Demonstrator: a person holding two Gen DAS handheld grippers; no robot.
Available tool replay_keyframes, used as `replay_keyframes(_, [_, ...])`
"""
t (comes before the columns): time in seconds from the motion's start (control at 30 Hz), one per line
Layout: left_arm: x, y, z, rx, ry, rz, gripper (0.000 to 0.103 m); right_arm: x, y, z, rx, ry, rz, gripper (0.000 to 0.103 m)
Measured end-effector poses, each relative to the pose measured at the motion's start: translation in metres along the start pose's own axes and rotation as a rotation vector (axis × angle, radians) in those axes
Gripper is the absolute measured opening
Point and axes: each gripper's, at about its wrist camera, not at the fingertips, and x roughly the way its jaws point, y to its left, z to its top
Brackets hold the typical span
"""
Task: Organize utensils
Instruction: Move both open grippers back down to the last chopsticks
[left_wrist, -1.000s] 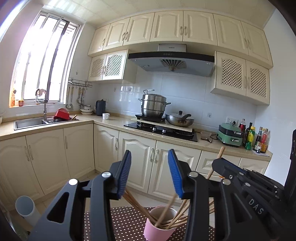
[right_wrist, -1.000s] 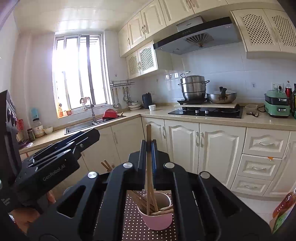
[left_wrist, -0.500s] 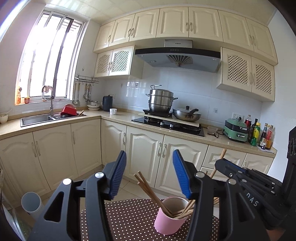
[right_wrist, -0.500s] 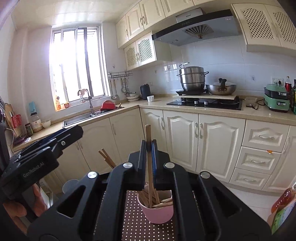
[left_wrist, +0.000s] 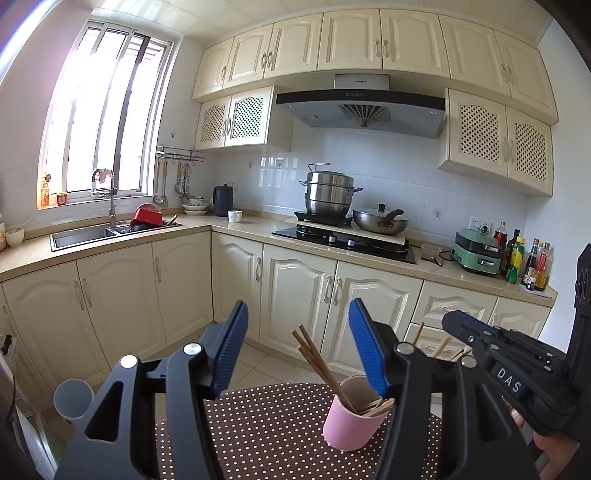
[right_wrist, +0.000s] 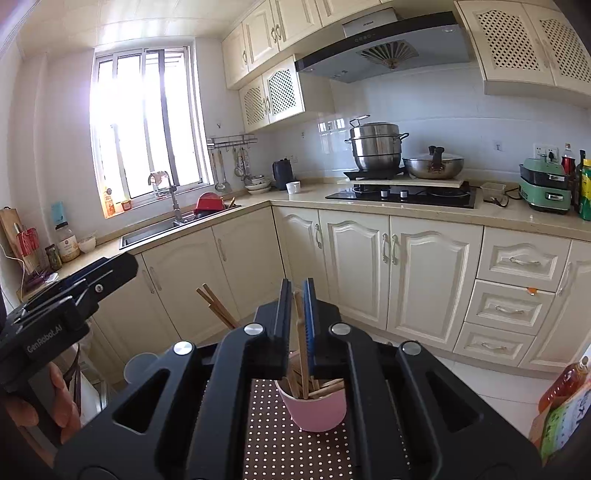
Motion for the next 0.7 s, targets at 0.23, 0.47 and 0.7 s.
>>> replay_keyframes(0.23, [-0.020,0.006,0.001,0.005,0.008,0.017,0.057,-0.014,0.002,0.002,0.010,-0.004,-0.006,0.021])
replay_keyframes(0.47, [-0.046,0.013,-0.004,0.011,0.017,0.030,0.057,-0.037,0.012,0.000,-0.008,-0.016,0.007,0.021])
replay_keyframes(0.7, [-0.066,0.023,-0.026,0.004,0.081,0.032,0.059,-0.052,0.029,-0.020,-0.038,0.011,0.033,0.021])
